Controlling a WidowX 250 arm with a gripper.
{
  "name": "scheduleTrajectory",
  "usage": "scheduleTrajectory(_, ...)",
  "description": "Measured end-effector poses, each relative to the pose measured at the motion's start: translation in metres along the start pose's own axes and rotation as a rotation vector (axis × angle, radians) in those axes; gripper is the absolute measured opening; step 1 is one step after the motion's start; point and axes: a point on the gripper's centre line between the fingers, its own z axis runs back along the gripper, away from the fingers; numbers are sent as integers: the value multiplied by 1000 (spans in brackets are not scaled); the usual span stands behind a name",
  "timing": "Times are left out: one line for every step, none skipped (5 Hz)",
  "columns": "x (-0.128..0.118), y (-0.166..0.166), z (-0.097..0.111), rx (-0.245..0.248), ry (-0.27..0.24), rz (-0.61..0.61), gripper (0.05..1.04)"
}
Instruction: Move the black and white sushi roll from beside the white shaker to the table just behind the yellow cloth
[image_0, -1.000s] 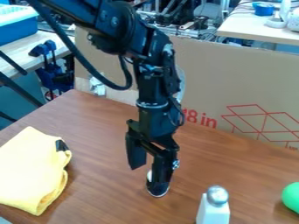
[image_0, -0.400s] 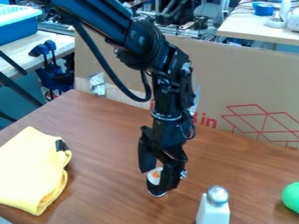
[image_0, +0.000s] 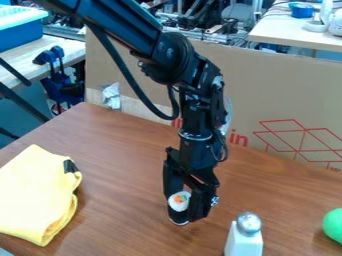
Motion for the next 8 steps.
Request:
scheduleTrajectory(-4,2,-8,-42,-29,55,679)
scheduleTrajectory(-9,1,-2,-89,-25,65,569)
scheduleTrajectory(-11,-1,9,-123,-47,52,562)
scheduleTrajectory(-17,3,34,-165,-100,67,562)
scheduleTrajectory(-22,24,60,-140,-100,131,562)
scheduleTrajectory(-39,49,68,-131,-102,214,562)
scheduleTrajectory(-56,80,73,-159,-136,298,562)
scheduleTrajectory(-67,105,71,-103,-150,384,562)
